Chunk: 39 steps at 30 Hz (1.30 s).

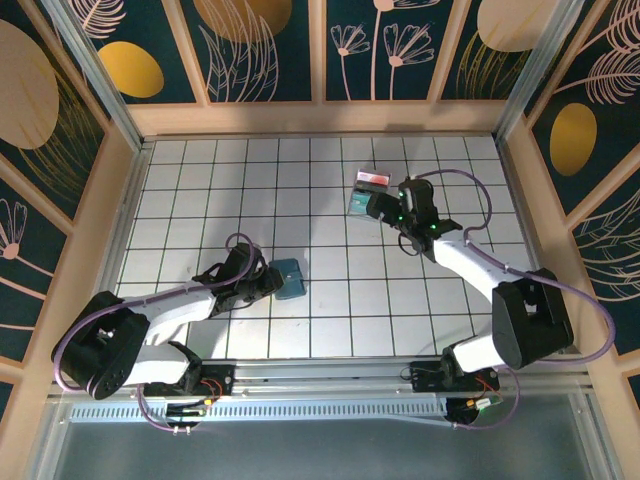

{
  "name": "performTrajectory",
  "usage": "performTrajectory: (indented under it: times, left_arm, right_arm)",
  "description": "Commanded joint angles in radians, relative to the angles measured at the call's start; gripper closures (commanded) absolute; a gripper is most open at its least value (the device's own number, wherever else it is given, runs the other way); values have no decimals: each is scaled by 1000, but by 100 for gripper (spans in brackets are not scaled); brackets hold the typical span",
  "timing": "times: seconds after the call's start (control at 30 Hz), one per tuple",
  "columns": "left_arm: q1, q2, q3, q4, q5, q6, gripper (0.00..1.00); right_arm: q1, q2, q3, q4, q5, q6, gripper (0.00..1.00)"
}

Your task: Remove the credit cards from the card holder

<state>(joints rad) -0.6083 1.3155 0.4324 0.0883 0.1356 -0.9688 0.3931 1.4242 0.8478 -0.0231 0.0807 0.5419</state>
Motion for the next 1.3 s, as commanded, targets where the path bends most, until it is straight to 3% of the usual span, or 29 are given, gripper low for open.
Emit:
performTrajectory:
  times: [0.0,0.2,0.27,0.43,0.73,1.0,1.27]
  left_arm:
    - [-4,0,1,54,19,3,82]
    - [-3,45,24,91,51,1,96]
    - [-4,53,36,94,57,11,100]
    - [-3,77,65,176,108,33,100]
    - [-3,99,188,304,160,103,100]
    - [-4,146,291,427,243,131,100]
    - [-3,174,342,464,324,166,100]
  right_arm:
    - [8,32,18,26,-22,20,6]
    - [7,39,-1,29,-119,6,6]
    - [5,42,-10,33,-219,-12,6]
    - [7,37,-56,58,-409,-4,9]
    - [54,-36,-118,91,-423,42,11]
    - [90,-65,-74,220,-518,28,10]
    - [94,-57,-16,254,-518,-4,10]
